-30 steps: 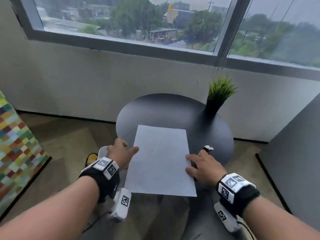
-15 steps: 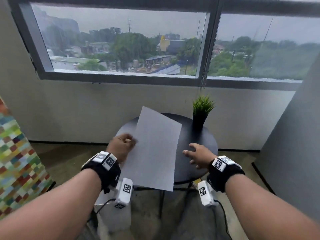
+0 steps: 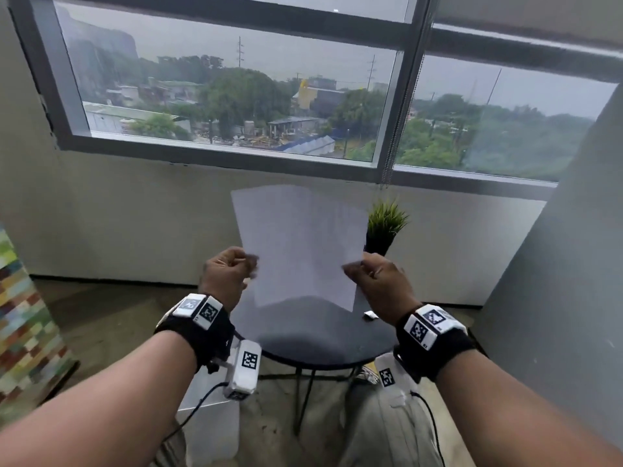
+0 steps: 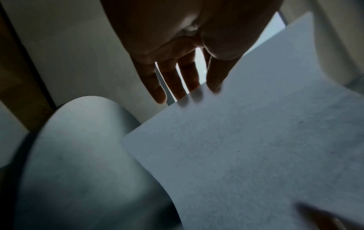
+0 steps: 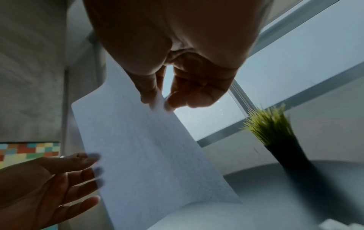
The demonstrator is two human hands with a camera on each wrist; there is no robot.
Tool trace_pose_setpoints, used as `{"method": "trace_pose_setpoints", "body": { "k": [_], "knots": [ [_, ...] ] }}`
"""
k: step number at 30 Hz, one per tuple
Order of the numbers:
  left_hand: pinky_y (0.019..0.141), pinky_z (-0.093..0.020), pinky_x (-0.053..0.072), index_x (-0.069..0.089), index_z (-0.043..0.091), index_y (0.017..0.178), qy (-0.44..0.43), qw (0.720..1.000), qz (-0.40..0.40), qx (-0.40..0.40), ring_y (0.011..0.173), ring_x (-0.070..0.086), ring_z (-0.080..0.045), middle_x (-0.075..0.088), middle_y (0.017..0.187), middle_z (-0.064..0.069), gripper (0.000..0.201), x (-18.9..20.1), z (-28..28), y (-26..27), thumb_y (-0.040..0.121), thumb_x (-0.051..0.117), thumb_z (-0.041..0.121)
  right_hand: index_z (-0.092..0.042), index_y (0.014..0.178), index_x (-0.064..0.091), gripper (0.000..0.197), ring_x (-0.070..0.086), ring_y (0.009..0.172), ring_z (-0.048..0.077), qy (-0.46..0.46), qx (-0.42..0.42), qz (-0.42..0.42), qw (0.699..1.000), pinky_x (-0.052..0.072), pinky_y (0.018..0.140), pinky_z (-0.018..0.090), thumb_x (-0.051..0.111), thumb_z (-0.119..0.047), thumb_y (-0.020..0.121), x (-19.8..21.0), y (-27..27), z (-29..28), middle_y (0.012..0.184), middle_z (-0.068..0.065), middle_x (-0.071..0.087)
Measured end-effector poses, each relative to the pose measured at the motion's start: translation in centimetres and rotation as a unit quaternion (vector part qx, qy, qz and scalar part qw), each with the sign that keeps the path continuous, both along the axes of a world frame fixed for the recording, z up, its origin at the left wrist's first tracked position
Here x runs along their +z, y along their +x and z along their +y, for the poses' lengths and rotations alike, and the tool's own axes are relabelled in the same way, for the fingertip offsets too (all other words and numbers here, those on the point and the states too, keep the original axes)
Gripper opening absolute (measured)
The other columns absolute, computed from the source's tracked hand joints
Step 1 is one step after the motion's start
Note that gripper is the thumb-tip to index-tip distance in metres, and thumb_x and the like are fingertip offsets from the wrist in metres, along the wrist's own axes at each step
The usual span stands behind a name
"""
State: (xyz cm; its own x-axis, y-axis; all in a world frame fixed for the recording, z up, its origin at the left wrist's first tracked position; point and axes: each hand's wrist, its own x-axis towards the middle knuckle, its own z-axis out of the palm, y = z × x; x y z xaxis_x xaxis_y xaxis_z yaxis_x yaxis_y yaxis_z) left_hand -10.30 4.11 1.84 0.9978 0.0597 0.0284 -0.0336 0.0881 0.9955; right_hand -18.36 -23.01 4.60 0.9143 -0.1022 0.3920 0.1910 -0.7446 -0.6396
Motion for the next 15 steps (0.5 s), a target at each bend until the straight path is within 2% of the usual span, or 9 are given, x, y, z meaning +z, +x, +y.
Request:
{"method": "trace_pose_setpoints", "body": {
  "k": [2,4,5,7,9,10,12,14,15],
  "knots": [
    [0.048,-0.020,0.037,0.060,0.016,0.077,0.028,0.996,0.068,-0.041,0.057,0.058,-0.015,0.063,0.078,-0.009,0.019,-2.2,0.3,-0.2,0.094,0.065,0.009,-0.020,0.083,0.070,0.021,0.063,0.070,0.024,-0.002,-0.017,0.090,0.996,0.054,0.069,0.040,0.063,-0.039,0.086,-1.4,-0.6,0.3,0.070,0.001,0.065],
    [0.042,-0.016,0.033,0.059,0.015,0.079,0.055,0.986,0.121,-0.097,0.061,0.053,-0.020,0.059,0.085,-0.014,0.019,-3.5,0.5,-0.2,0.097,0.061,0.008,-0.019,0.079,0.069,0.021,0.064,0.061,0.020,-0.003,-0.043,0.152,0.987,0.056,0.067,0.038,0.063,-0.040,0.083,-2.0,-0.6,0.4,0.067,0.002,0.068],
    [0.043,-0.017,0.033,0.061,0.015,0.081,0.075,0.984,0.121,-0.104,0.062,0.053,-0.021,0.059,0.086,-0.015,0.016,-3.6,0.7,0.2,0.097,0.061,0.009,-0.019,0.077,0.069,0.019,0.064,0.056,0.018,0.013,-0.049,0.167,0.985,0.056,0.065,0.037,0.064,-0.037,0.084,-1.9,-0.3,0.3,0.065,0.003,0.068],
    [0.054,-0.025,0.043,0.066,0.015,0.096,0.127,0.985,0.077,-0.084,0.068,0.056,-0.022,0.061,0.085,-0.011,0.002,-2.6,0.7,1.4,0.095,0.065,0.015,-0.022,0.071,0.069,0.016,0.061,0.050,0.020,0.078,-0.048,0.173,0.981,0.054,0.058,0.039,0.065,-0.030,0.085,-1.2,1.0,0.2,0.055,0.004,0.064],
    [0.075,-0.034,0.049,0.063,0.024,0.118,0.208,0.978,0.006,-0.030,0.082,0.060,-0.024,0.062,0.090,-0.007,0.027,-1.3,0.5,3.0,0.092,0.070,0.023,-0.019,0.069,0.064,0.019,0.057,0.050,0.027,0.144,-0.058,0.169,0.973,0.050,0.051,0.042,0.063,-0.023,0.087,-0.7,2.6,-0.3,0.052,0.009,0.060],
    [0.083,-0.034,0.047,0.059,0.028,0.120,0.247,0.969,-0.024,0.011,0.087,0.059,-0.023,0.061,0.095,-0.007,0.032,-0.4,0.3,3.4,0.090,0.071,0.025,-0.016,0.069,0.062,0.020,0.056,0.050,0.028,0.174,-0.065,0.168,0.968,0.048,0.051,0.040,0.062,-0.017,0.090,-0.5,3.3,-0.5,0.053,0.012,0.059],
    [0.085,-0.032,0.041,0.056,0.026,0.115,0.309,0.945,-0.096,0.057,0.088,0.055,-0.021,0.056,0.100,-0.005,0.030,0.7,-0.4,3.9,0.088,0.069,0.027,-0.009,0.074,0.057,0.019,0.055,0.049,0.027,0.239,-0.071,0.165,0.954,0.048,0.051,0.035,0.059,-0.008,0.093,-0.7,4.8,-0.8,0.056,0.015,0.056],
    [0.088,-0.035,0.045,0.055,0.029,0.115,0.359,0.918,-0.170,-0.011,0.087,0.054,-0.016,0.052,0.100,0.004,0.033,0.7,-1.5,4.3,0.085,0.066,0.038,-0.006,0.078,0.054,0.017,0.057,0.048,0.024,0.308,-0.068,0.167,0.934,0.050,0.051,0.033,0.058,-0.005,0.094,-1.5,6.3,-1.0,0.059,0.013,0.053],
    [0.093,-0.037,0.045,0.053,0.034,0.121,0.402,0.893,-0.191,-0.074,0.094,0.054,-0.015,0.051,0.106,0.007,0.044,0.2,-2.2,4.5,0.082,0.064,0.051,-0.007,0.078,0.053,0.016,0.058,0.049,0.022,0.343,-0.067,0.169,0.922,0.051,0.051,0.032,0.058,-0.005,0.094,-2.1,7.1,-0.9,0.060,0.012,0.052]
  ]
}}
